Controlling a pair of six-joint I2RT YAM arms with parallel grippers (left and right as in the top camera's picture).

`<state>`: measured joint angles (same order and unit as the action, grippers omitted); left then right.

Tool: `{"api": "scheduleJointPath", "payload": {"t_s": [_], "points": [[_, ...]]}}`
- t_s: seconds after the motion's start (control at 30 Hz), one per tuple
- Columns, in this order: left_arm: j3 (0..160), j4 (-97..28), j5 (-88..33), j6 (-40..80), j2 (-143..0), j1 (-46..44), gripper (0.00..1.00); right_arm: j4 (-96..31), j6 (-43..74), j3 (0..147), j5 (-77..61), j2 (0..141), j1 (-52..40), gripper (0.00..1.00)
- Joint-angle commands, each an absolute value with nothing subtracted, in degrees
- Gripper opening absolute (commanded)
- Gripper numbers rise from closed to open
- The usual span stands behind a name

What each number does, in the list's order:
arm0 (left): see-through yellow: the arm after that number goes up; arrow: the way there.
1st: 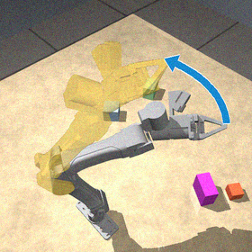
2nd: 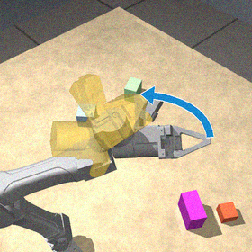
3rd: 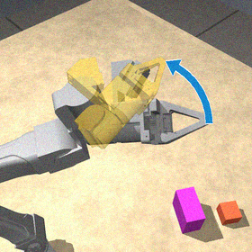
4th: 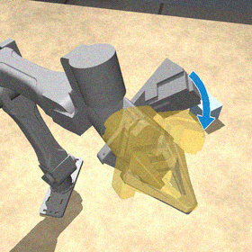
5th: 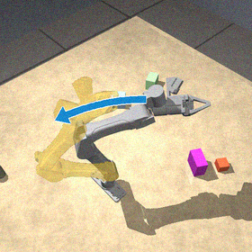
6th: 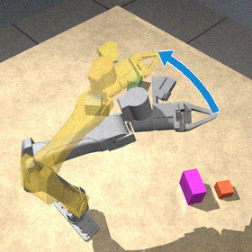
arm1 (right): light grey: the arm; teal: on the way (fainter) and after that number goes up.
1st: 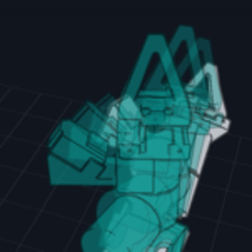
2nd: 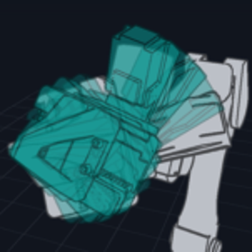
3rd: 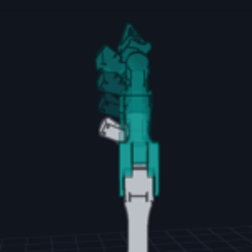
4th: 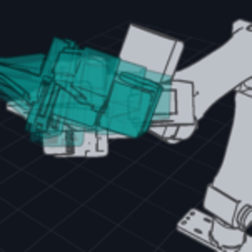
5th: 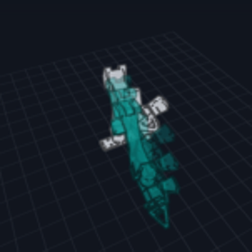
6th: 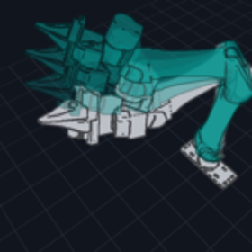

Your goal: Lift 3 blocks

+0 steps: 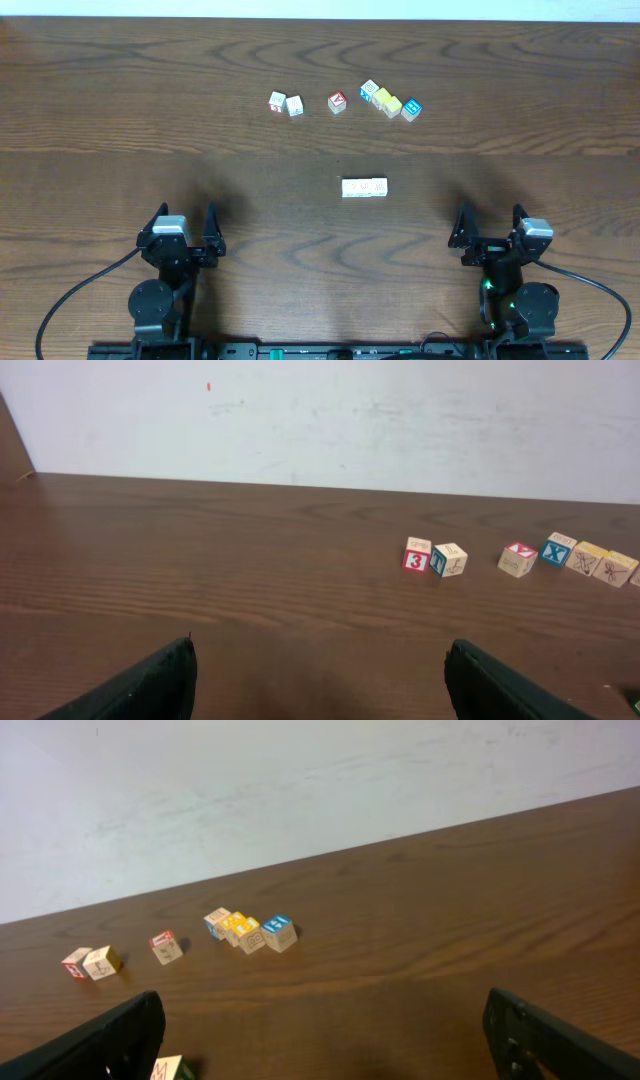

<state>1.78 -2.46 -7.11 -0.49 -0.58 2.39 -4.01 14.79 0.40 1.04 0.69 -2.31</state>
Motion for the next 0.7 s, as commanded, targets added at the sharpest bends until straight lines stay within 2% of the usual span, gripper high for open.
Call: {"api": "scheduleJointPath", "payload": {"t_s": [0.0,0.4,0.67], "points": [[0.23,-3.53,-6.81,-1.65,-0.23,2.11,0.80,-4.25,14.06,0.32,0.99,0.32,-1.45,0.99],[0.23,-3.53,-6.79,-1.65,-0.23,2.11,0.80,-4.25,13.74,0.32,1.37,0.34,-1.43,0.99],[0.23,-3.53,-6.79,-1.65,-0.23,2.11,0.80,-4.29,2.76,0.32,1.34,0.32,-1.50,0.99]]}}
